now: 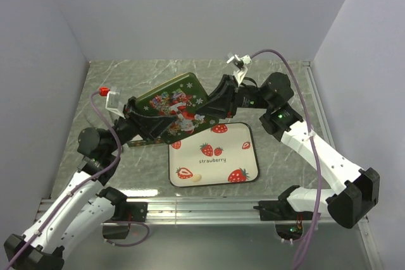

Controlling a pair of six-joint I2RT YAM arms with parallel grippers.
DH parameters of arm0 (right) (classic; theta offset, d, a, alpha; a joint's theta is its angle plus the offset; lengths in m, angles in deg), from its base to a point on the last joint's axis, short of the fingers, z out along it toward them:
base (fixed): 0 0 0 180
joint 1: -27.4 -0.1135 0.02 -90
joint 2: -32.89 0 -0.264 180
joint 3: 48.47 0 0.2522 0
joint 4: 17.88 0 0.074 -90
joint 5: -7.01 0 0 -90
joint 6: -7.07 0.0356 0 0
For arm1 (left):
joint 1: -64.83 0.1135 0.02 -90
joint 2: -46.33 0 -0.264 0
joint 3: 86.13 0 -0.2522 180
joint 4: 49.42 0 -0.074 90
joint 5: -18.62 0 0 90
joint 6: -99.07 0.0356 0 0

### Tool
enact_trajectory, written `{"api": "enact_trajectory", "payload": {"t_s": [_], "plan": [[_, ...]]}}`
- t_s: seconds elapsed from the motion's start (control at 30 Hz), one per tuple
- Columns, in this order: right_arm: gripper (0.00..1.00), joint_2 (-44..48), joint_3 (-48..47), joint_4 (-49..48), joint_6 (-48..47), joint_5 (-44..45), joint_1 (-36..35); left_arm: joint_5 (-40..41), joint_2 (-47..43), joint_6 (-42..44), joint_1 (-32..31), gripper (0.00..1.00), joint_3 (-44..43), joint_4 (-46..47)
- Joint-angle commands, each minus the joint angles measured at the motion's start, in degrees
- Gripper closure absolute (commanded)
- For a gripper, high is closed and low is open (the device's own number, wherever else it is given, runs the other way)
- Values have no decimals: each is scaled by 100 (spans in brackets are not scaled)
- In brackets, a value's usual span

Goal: Pack the chocolate

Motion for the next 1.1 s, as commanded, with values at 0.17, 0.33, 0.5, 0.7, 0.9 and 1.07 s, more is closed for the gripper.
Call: {"api": "enact_trajectory", "payload": {"t_s": [0.17,0.33,0.5,0.7,0.9,1.07], "plan": [[100,89,338,-320,235,958,-19,967,-365,664,-35,16,-101,-1218],[100,248,497,-698,577,1275,-10,1810,-734,955,-35,12,180,-1870],[100,256,654,-1216,964,1362,-10,2452,-752,1131,-35,11,277,-2389],[100,204,655,-1227,1009,1441,-10,2963,-927,1237,-18,9,645,-2478],[100,-138,716,-1445,1149,1609,-1,3567,-1261,1483,-9,7,795,-2714],[100,-709,646,-1929,1571,1556,-10,4816,-1429,1334,18,6,1295,-2847]]}}
